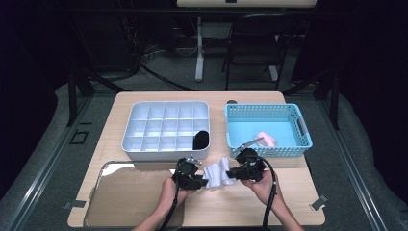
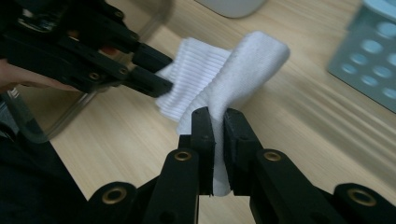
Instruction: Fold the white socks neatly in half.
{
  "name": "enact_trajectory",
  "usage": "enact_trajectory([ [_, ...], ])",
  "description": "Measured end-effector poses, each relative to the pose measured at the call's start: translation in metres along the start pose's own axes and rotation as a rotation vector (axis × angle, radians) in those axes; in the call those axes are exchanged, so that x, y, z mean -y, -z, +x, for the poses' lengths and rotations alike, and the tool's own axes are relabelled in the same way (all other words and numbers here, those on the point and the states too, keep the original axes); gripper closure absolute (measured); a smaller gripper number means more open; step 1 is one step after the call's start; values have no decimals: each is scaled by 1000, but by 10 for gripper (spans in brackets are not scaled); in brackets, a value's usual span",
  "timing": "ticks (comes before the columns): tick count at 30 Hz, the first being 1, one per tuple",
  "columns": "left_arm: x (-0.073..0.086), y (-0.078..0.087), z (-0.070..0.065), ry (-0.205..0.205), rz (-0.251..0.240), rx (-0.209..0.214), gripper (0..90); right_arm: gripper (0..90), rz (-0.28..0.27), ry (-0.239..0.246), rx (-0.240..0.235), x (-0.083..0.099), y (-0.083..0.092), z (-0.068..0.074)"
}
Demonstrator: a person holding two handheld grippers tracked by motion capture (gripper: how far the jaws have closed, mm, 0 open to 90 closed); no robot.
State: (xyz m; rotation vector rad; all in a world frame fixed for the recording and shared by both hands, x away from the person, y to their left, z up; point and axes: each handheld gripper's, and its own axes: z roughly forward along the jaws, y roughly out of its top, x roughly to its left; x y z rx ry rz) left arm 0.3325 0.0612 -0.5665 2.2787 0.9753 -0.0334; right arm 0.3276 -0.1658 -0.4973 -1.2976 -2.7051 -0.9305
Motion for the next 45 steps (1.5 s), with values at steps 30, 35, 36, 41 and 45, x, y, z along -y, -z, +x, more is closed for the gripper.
enact_trajectory([
  [30, -6, 13, 11, 28, 15, 49, 510, 822, 71, 138, 4, -5, -47, 27],
  [35, -8, 31, 18, 71, -56, 14, 398, 823, 80, 137, 4, -5, -50, 28],
  [36, -9, 31, 17, 70, -65, 14, 387, 823, 78, 132, 0, -5, -51, 28],
  [41, -16, 30, 9, 54, -100, 0, 333, 823, 81, 125, -3, -5, -54, 29],
  [45, -20, 30, 6, 47, -110, -23, 325, 821, 76, 114, 0, -4, -55, 29],
])
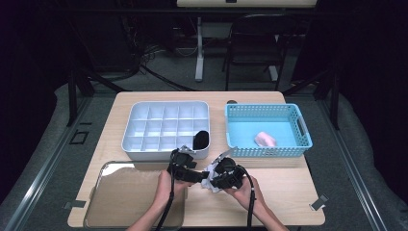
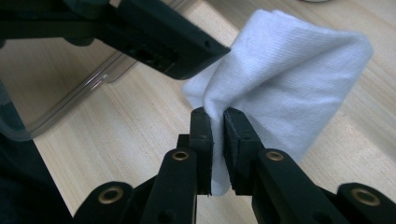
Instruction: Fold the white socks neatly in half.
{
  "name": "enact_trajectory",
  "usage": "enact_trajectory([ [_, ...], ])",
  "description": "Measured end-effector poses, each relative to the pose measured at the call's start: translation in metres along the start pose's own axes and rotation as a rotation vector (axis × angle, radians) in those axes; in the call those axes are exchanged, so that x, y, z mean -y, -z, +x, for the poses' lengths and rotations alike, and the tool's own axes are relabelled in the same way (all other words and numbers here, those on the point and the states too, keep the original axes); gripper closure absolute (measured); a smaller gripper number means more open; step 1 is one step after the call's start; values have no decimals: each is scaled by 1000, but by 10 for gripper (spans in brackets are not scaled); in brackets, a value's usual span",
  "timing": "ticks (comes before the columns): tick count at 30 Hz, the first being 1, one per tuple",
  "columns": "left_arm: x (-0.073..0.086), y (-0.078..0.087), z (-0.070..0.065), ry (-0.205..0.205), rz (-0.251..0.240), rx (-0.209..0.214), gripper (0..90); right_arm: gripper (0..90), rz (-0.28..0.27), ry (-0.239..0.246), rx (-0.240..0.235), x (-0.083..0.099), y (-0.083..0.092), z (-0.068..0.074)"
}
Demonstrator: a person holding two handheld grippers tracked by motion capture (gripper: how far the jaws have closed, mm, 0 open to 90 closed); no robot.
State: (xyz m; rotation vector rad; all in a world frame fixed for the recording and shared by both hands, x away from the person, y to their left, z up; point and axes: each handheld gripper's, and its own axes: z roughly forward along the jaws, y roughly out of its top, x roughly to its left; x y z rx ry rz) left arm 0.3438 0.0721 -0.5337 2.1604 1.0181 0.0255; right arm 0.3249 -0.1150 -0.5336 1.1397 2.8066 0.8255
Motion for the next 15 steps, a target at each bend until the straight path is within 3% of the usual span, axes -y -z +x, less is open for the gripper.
enact_trajectory([
  [5, -9, -4, -4, -23, 4, 6, 352, 815, -15, -24, -3, 2, 0, 1],
  [13, -17, 5, -5, -17, -73, 14, 348, 813, -16, -46, -6, 3, 1, 1],
  [15, -17, 3, -6, -32, -49, 7, 349, 809, -17, -46, -5, 3, 1, 1],
])
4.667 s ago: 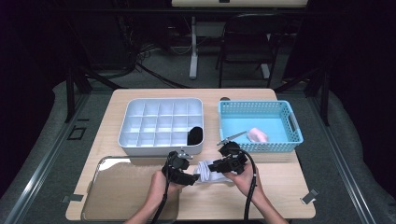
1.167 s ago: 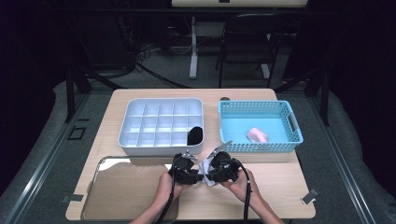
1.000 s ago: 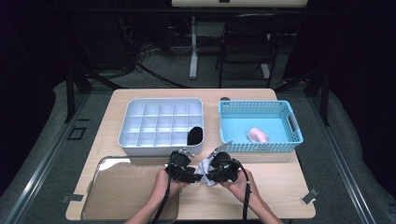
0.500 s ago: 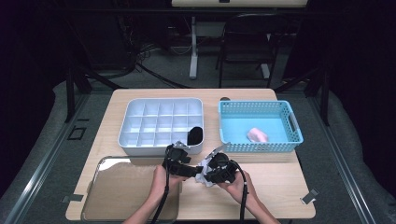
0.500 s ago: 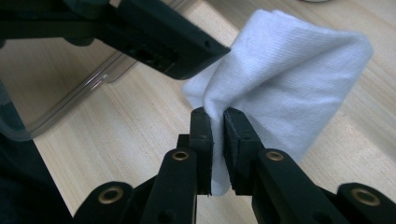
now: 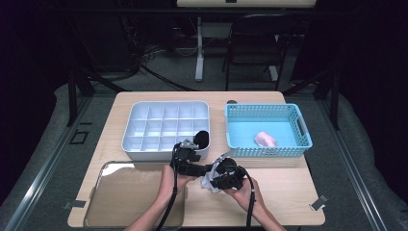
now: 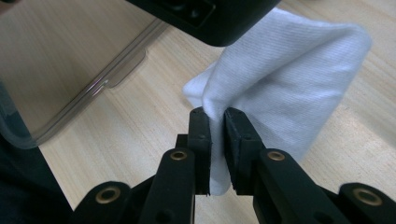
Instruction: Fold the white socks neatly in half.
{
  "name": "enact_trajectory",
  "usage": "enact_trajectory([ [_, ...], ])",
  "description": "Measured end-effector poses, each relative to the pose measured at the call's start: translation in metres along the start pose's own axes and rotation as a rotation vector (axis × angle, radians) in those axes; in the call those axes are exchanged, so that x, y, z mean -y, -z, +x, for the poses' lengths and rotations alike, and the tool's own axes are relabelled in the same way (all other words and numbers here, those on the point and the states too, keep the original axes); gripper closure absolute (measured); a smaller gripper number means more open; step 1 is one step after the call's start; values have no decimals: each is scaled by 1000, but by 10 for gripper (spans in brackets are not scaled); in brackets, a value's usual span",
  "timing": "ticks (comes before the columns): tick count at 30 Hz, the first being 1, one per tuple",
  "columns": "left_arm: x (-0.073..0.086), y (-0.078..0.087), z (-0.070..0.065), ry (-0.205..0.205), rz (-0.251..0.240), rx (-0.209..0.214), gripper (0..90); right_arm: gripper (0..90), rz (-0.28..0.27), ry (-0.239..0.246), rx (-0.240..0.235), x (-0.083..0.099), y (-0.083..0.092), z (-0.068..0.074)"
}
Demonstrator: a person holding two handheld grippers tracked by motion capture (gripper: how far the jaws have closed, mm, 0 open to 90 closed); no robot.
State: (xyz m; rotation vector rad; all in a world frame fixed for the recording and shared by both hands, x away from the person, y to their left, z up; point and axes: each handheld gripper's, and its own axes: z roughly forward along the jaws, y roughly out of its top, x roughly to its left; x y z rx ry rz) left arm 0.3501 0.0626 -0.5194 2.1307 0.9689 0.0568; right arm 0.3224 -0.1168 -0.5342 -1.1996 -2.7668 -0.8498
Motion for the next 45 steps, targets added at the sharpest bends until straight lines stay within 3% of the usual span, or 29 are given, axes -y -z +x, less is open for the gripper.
enact_trajectory([
  [2, 3, -10, 0, -21, 55, -34, 368, 800, -12, -9, -7, 0, 0, 0],
  [4, 7, -19, 2, -8, 76, -41, 371, 788, -23, -11, 3, 1, 0, 0],
  [8, 8, -21, 5, -8, 99, -66, 376, 725, -13, -32, -5, 2, 1, -1],
  [11, 11, -25, 9, -5, 117, -69, 381, 588, -13, -38, -19, 1, 4, 0],
  [13, 12, -25, 11, -5, 127, -62, 378, 529, -26, -38, 10, 0, 11, 1],
  [17, 13, -27, 10, -15, 134, -65, 375, 451, -20, -106, 28, 4, 12, -6],
  [18, 13, -27, 11, -18, 139, -66, 373, 456, 16, -102, 38, 4, 11, -9],
  [20, 14, -28, 13, -14, 147, -57, 369, 470, 25, -116, 39, 5, 6, -11],
  [23, 16, -28, 16, 16, 148, -38, 358, 502, 11, -121, 66, 4, 4, -9],
  [24, 16, -28, 17, 17, 149, -34, 357, 513, 29, -104, 56, 3, 5, -11],
  [26, 17, -28, 18, 20, 154, -29, 352, 524, 18, -119, 52, 4, 4, -12],
  [29, 17, -28, 17, 12, 157, -31, 352, 518, 16, -116, 43, 5, 5, -14],
  [31, 17, -28, 17, 10, 158, -32, 350, 512, 18, -121, 13, 5, 9, -17],
  [33, 19, -32, 17, -6, 189, -44, 349, 514, -15, -135, -4, 6, 13, -19],
  [34, 20, -34, 16, -13, 201, -58, 351, 518, -13, -117, -15, 6, 17, -22],
  [36, 21, -36, 13, -29, 202, -75, 360, 548, -17, -129, 0, 6, 18, -25],
  [37, 21, -36, 12, -28, 203, -64, 355, 560, -6, -130, 4, 7, 16, -27],
  [40, 20, -34, 8, -39, 194, -70, 360, 602, 8, -135, 2, 7, 9, -27],
  [43, 17, -28, 7, -33, 166, -59, 358, 651, 40, -90, 17, 6, 7, -25],
  [45, 15, -22, 7, -11, 139, -35, 355, 702, 12, -104, 19, 6, 3, -21],
])
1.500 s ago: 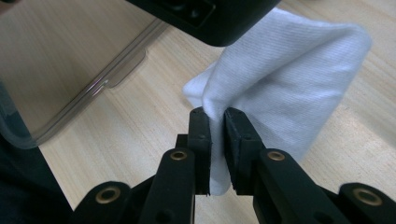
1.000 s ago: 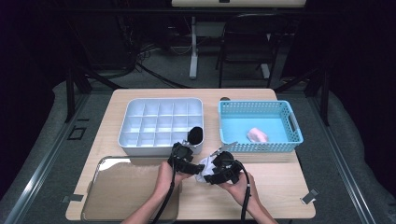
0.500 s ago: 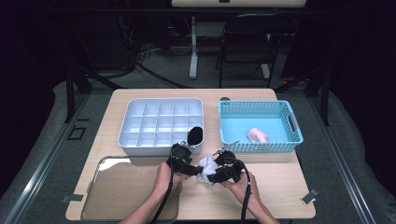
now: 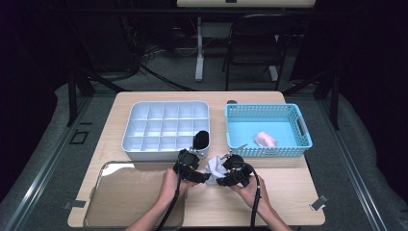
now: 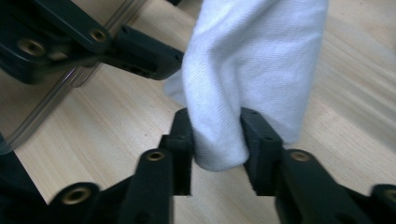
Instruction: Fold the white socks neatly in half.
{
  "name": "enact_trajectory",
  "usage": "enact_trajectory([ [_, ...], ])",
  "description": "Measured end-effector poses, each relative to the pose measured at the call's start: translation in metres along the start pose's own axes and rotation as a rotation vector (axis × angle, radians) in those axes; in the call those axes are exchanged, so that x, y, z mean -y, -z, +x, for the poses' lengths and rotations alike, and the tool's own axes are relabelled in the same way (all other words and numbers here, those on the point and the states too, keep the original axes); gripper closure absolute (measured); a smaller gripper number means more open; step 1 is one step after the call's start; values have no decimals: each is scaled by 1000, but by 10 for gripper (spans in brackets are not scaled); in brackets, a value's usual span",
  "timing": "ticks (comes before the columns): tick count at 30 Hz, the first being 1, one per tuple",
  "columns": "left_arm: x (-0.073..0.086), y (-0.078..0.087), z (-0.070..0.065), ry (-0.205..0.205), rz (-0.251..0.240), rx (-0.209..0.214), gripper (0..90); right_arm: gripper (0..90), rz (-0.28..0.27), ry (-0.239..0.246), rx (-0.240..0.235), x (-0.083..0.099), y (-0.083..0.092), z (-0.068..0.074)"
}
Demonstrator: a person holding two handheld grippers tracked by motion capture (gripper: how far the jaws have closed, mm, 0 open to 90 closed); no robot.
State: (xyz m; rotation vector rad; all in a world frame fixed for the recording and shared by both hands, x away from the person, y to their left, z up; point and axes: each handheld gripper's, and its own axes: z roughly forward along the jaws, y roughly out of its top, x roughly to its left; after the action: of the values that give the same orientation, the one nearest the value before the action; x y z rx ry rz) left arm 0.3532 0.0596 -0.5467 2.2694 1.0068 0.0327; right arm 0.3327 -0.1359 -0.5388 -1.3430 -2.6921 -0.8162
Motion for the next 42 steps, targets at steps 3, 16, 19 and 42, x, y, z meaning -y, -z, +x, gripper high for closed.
enact_trajectory([
  [3, -3, 9, -1, 17, -65, 15, 349, 748, 0, 13, 5, -1, -3, 4],
  [16, -3, -2, 9, 79, -59, 75, 365, 726, 55, 97, -20, -5, -8, 20],
  [19, -3, -7, 7, 68, -14, 80, 381, 672, 41, 77, -72, -4, 0, 21],
  [42, 3, -17, 11, 103, 76, 177, 440, 602, 41, 24, 0, -1, -9, 10],
])
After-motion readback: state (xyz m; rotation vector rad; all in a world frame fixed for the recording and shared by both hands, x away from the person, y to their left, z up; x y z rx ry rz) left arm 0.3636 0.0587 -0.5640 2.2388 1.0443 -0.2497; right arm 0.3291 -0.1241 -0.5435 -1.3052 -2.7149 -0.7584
